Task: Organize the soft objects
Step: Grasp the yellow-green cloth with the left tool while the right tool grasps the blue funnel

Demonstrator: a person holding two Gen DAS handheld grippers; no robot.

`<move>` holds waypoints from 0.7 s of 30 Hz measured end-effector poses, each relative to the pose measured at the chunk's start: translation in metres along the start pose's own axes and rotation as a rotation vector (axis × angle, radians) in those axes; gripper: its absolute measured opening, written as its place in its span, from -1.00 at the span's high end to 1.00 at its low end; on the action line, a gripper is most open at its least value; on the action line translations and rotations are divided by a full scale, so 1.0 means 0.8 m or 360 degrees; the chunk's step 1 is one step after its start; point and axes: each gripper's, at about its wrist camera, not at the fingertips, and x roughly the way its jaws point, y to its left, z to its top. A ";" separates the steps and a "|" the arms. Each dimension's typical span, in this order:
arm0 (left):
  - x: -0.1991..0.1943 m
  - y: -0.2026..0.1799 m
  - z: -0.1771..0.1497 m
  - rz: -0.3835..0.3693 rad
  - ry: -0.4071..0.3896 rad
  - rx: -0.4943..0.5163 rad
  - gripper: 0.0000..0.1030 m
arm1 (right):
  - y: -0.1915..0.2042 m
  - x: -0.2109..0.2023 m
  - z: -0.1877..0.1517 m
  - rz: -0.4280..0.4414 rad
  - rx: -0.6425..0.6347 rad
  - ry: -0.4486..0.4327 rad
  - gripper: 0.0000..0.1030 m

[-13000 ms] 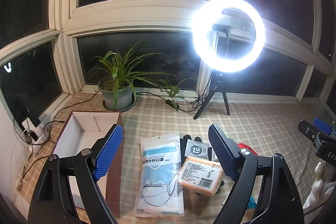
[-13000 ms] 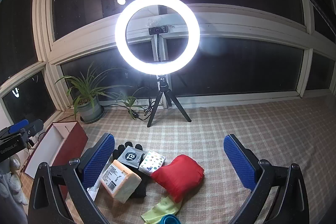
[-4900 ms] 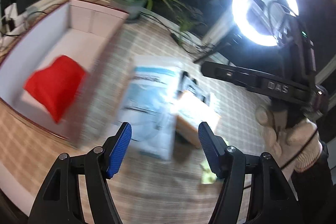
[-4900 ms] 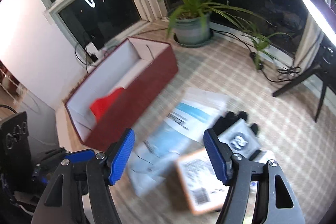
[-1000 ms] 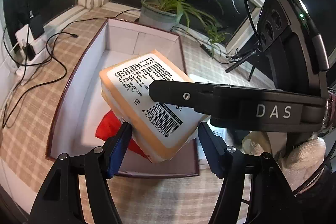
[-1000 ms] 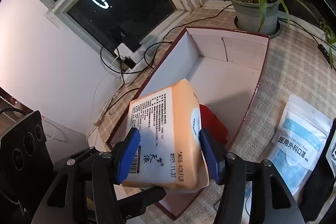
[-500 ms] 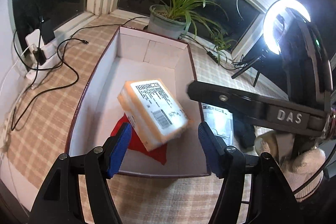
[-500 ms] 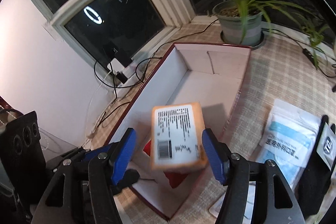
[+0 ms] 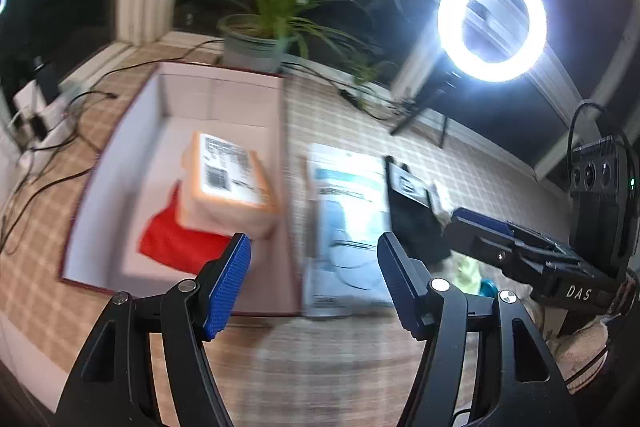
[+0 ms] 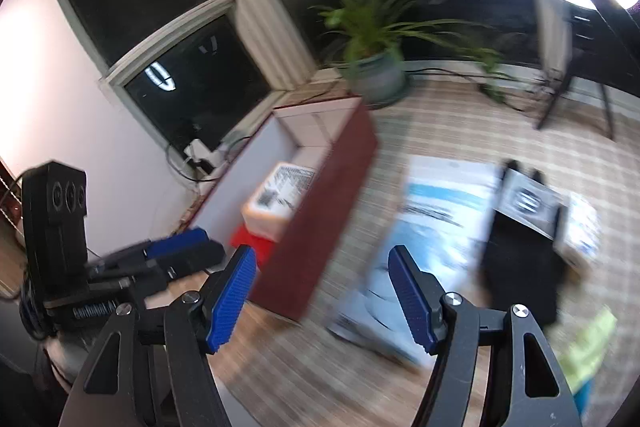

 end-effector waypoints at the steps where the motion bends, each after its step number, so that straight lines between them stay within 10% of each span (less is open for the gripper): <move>1: 0.004 -0.010 -0.003 -0.0019 0.0009 0.0027 -0.25 | -0.012 -0.014 -0.009 -0.0044 0.0009 -0.0010 -0.26; 21: 0.119 -0.189 -0.064 -0.0354 0.0365 0.0499 -0.29 | -0.174 -0.141 -0.120 -0.0594 0.0153 0.0016 -0.26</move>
